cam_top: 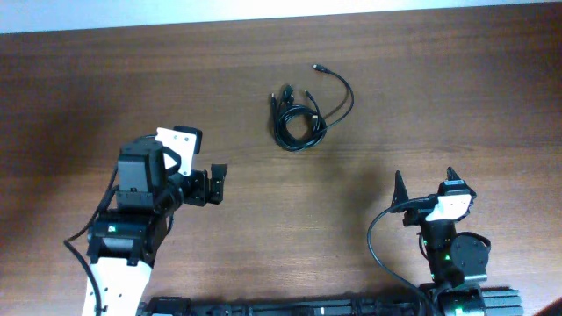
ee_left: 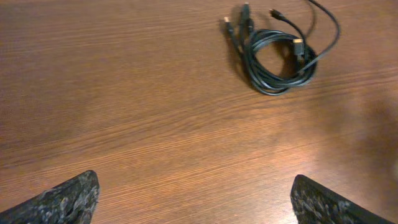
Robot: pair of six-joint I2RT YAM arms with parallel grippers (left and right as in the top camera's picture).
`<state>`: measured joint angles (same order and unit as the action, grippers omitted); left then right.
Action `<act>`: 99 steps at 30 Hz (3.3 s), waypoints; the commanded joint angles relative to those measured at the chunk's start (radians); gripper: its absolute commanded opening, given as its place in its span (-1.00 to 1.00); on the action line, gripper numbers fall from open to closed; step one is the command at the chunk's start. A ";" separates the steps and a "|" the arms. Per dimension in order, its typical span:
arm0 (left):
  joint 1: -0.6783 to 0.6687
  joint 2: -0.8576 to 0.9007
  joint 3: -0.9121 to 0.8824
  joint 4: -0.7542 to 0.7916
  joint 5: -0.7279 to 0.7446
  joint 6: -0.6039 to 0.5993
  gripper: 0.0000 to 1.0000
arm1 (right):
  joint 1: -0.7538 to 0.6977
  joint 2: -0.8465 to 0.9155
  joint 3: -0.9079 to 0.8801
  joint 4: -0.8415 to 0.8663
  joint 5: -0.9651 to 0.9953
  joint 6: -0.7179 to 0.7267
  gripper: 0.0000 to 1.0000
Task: Untangle cables
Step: 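Reach the left gripper forward to the black cable bundle, then grasp the black cable bundle with the left gripper and lift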
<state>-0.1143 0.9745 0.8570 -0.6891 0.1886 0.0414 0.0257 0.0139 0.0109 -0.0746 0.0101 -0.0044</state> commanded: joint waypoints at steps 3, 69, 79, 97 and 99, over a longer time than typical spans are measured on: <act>0.005 0.010 0.025 0.054 0.161 -0.003 0.97 | -0.006 -0.005 -0.005 -0.005 -0.002 -0.006 0.97; -0.279 0.730 0.195 0.518 -0.034 -0.217 0.74 | -0.006 -0.005 -0.005 -0.005 -0.002 -0.006 0.97; -0.321 0.953 0.218 0.658 -0.084 -0.212 0.50 | -0.006 -0.005 -0.005 -0.005 -0.002 -0.006 0.97; -0.335 0.812 0.219 0.351 -0.082 -0.212 -1.00 | -0.006 -0.005 -0.005 -0.005 -0.002 -0.006 0.97; -0.335 0.758 0.218 0.230 -0.081 -0.212 -1.00 | -0.006 -0.005 -0.005 -0.005 -0.002 -0.006 0.97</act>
<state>-0.4480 1.8332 1.0767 -0.3672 0.1074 -0.1799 0.0257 0.0139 0.0109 -0.0742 0.0101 -0.0048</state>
